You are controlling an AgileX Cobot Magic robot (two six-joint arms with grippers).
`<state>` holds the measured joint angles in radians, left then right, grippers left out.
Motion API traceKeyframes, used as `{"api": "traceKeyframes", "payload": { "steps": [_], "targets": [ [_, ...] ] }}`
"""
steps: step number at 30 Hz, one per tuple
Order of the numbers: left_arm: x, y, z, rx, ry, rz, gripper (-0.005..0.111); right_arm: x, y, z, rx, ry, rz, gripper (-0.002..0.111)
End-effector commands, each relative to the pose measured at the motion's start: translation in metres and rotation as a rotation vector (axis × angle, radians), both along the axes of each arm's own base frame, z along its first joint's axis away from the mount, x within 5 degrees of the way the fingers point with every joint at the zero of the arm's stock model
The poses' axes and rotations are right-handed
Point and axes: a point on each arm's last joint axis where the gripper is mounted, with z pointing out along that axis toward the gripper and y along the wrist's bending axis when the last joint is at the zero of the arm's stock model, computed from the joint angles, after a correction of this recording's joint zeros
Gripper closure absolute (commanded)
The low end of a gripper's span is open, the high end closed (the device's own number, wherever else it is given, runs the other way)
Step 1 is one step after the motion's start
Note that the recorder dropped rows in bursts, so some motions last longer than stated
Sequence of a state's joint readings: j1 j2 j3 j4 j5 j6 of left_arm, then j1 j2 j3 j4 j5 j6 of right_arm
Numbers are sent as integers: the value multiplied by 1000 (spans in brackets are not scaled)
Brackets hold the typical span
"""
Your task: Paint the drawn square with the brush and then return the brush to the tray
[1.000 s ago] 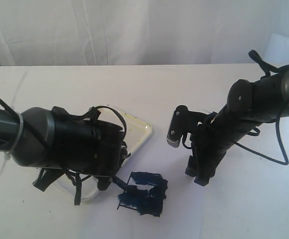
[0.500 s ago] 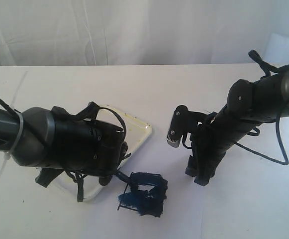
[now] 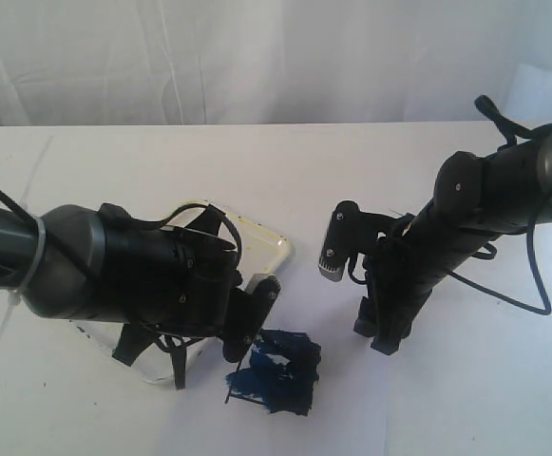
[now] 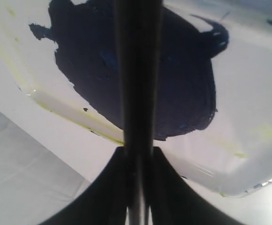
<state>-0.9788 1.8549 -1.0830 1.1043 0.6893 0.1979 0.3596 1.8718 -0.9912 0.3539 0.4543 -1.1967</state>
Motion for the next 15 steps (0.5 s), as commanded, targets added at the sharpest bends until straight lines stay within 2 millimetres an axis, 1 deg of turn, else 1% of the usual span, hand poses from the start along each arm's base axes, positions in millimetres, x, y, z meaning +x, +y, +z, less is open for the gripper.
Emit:
{"api": "traceKeyframes", "payload": {
  "steps": [1,4,7,10,15],
  "targets": [
    [0,8,-2,95,-8,41,107,-1,-1,-3,-13,3,12,45],
    [2,11,-8,137,-5,59,107,-1,-1,-3,-13,3,12,45],
    [4,13,-9,156,-12,64,107,-1,-1,-3,-14,9,14,45],
    [6,17,-5,202,-53,88,107,-1,-1,-3,-14,11,14,45],
    [9,27,7,287,-170,180,107,-1,-1,-3,-13,4,12,45]
  ]
}}
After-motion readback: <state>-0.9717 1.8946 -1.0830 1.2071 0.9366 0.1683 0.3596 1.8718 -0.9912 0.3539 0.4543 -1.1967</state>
